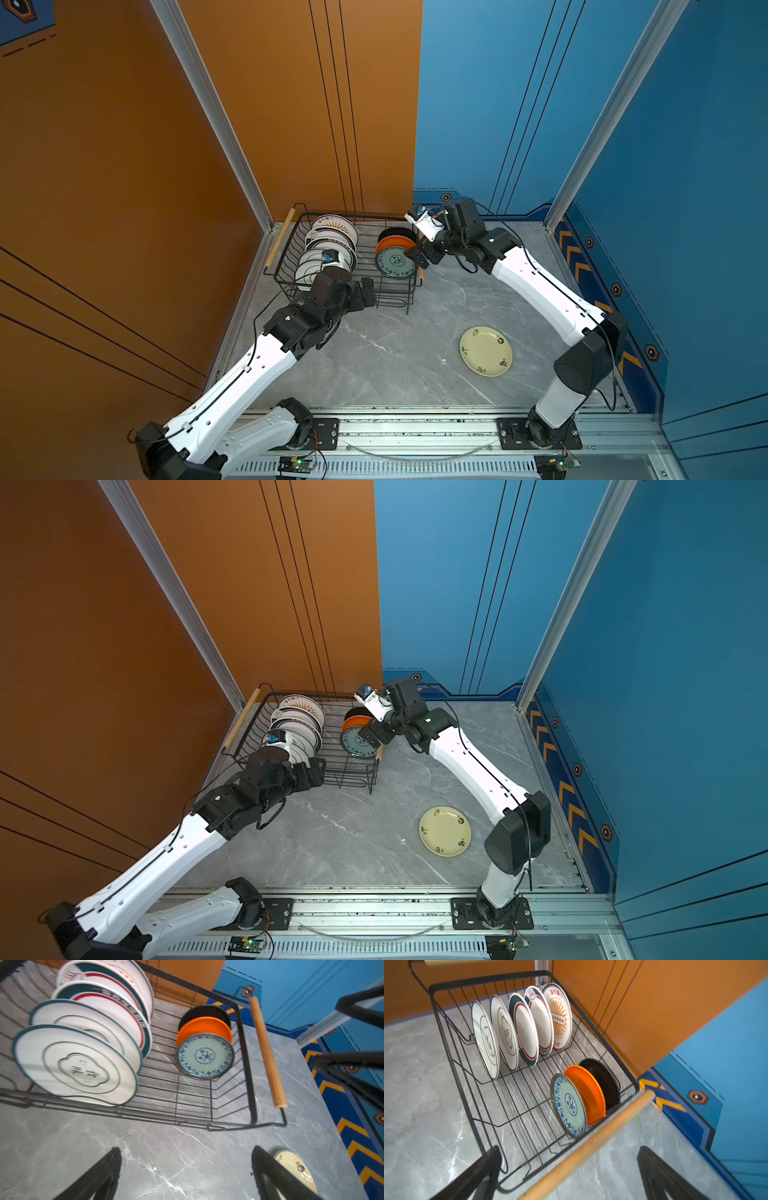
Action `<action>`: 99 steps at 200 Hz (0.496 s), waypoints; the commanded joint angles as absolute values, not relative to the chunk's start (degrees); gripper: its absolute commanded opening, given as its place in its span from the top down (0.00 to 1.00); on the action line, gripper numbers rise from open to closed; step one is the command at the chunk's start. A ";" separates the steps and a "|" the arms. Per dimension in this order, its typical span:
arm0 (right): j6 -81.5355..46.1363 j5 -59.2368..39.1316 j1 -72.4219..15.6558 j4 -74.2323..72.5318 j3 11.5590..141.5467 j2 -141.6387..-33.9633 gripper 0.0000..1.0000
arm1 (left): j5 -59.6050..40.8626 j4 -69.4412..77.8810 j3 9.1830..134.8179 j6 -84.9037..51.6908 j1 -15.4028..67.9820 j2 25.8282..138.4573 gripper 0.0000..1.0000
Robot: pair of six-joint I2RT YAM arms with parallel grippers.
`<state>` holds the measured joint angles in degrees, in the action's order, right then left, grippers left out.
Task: Unload the plates from the dish rack
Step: 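Move the right gripper to the blue-and-white plate while the left returns to the rack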
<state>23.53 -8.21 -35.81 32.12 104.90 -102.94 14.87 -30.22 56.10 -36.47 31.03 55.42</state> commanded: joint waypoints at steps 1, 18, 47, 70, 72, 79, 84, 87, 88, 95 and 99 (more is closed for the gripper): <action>32.08 -3.84 -37.44 32.05 110.64 -108.28 0.00 | 10.50 -32.38 54.41 -37.79 27.51 53.50 0.02; 34.36 -1.66 -38.85 30.63 113.59 -112.67 0.00 | 7.56 -32.57 53.88 -36.63 24.49 52.52 0.02; 36.42 -0.48 -39.48 30.40 118.57 -118.40 0.02 | 1.92 -32.68 53.44 -35.82 19.62 51.62 0.02; 37.31 0.17 -39.33 32.34 122.83 -123.70 0.07 | 0.10 -31.96 52.37 -32.82 18.36 50.12 0.02; 37.36 0.28 -39.30 32.78 123.41 -124.07 0.07 | 0.03 -31.96 52.38 -32.59 18.28 50.04 0.02; 37.52 0.69 -39.29 33.57 124.66 -125.35 0.08 | -0.60 -31.91 52.37 -31.92 18.09 49.77 0.02; 37.77 1.18 -39.29 33.90 125.41 -126.27 0.09 | -1.04 -31.92 52.34 -31.43 18.03 49.66 0.02; 37.91 1.27 -39.22 33.97 125.64 -126.65 0.09 | -1.20 -31.91 52.33 -31.20 18.09 49.65 0.02; 38.03 1.29 -39.21 33.95 125.66 -126.74 0.09 | -1.17 -31.95 52.36 -31.16 18.10 49.61 0.02; 38.38 1.31 -39.07 33.85 126.08 -127.52 0.09 | -1.00 -31.95 52.22 -30.99 18.02 49.41 0.02; 38.42 1.26 -39.00 33.84 126.43 -127.96 0.10 | -0.97 -31.95 52.05 -30.87 18.02 49.32 0.02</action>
